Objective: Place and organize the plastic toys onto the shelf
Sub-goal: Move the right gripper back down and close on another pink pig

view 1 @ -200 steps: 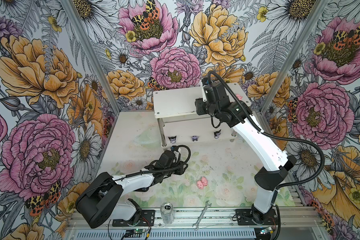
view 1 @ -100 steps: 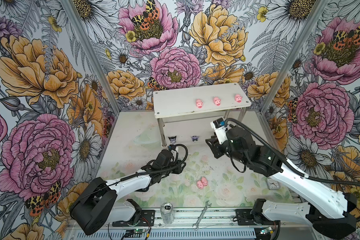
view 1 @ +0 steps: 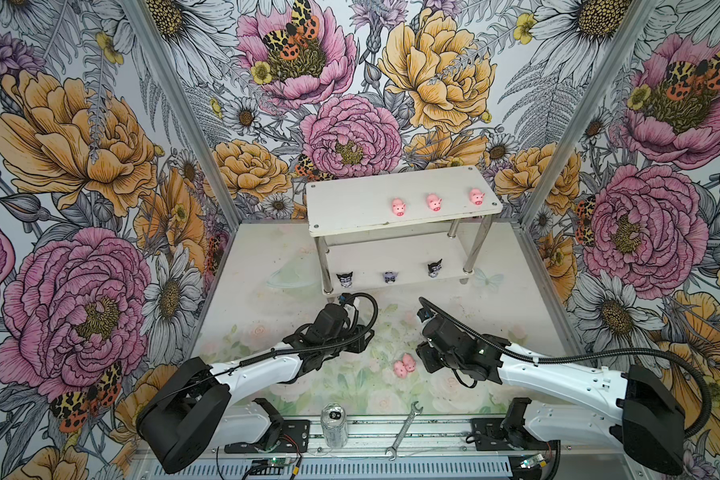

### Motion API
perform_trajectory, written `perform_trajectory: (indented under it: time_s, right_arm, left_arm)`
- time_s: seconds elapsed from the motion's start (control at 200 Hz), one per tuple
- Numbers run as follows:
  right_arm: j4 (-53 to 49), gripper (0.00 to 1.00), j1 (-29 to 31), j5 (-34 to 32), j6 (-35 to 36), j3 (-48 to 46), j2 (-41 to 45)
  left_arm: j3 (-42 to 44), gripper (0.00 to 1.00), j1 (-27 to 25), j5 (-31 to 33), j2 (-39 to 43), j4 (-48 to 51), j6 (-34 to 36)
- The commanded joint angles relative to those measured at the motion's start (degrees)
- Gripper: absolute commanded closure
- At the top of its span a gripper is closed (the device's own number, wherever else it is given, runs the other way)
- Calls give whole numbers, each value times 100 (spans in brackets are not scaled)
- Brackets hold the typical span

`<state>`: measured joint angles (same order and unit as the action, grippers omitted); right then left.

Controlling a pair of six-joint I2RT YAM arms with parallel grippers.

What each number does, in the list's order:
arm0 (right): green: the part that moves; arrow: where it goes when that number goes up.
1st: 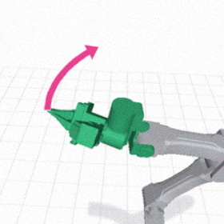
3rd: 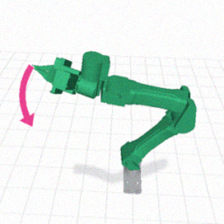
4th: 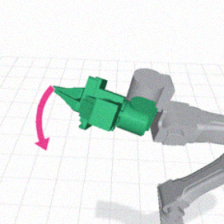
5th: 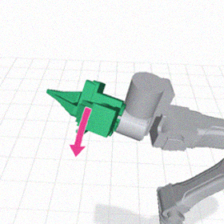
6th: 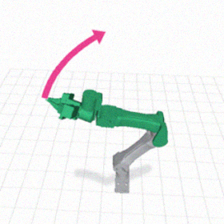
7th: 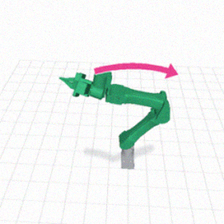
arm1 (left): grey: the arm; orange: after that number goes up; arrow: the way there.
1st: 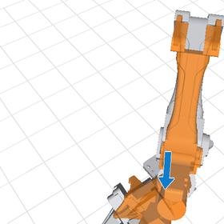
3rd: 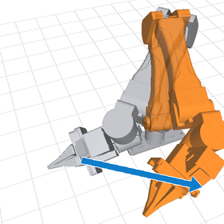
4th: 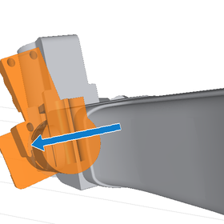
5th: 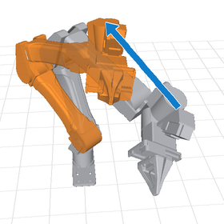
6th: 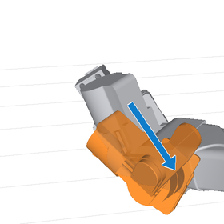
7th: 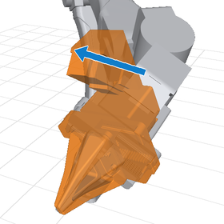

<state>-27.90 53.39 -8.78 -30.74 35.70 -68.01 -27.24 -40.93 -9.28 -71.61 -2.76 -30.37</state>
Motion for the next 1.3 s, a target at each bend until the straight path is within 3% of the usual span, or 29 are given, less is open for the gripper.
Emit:
perform_trajectory:
  time_s: [0.0, 0.15, 0.355, 0.565, 0.906, 1.076, 1.296]
  right_arm:
    - [656, 48, 82, 120, -255, 13, -275]
    - [1119, 47, 210, 412, -318, -49, -760]
    - [1191, 47, 316, 323, -470, -58, -1157]
    - [1190, 57, 318, -150, -788, -214, -997]
    - [1012, 75, 317, 19, -945, 21, -905]
    - [62, 79, 295, 11, -743, 938, -773]
    - [-1868, 80, 160, -102, 313, 3785, -1091]
  left_arm:
    - [88, 57, -23, 166, 51, 28, -90]
    - [70, 57, -27, 250, 98, 73, -83]
    - [70, 57, -12, 263, 70, 122, -22]
    - [112, 57, 14, 312, 151, 111, 5]
    - [253, 57, 87, 312, 343, 46, 16]
    - [377, 57, 188, 358, 649, 143, 31]
    - [359, 57, 295, 482, 1019, 456, 196]
